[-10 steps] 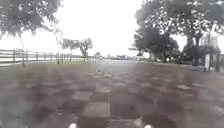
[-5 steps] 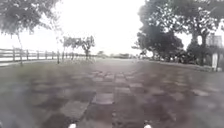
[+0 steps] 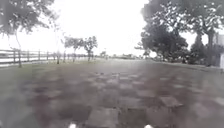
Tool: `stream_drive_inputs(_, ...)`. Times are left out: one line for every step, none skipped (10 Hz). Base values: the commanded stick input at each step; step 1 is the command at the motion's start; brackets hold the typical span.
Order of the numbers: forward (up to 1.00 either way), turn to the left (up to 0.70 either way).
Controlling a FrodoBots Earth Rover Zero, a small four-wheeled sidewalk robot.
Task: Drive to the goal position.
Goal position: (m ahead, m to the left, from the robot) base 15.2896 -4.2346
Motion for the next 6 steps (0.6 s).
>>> stream_drive_inputs(0.99, 0.00)
stream_drive_inputs(0.99, 0.00)
stream_drive_inputs(0.99, 0.00)
stream_drive_inputs(0.99, 0.00)
stream_drive_inputs(0.99, 0.00)
stream_drive_inputs(0.99, 0.00)
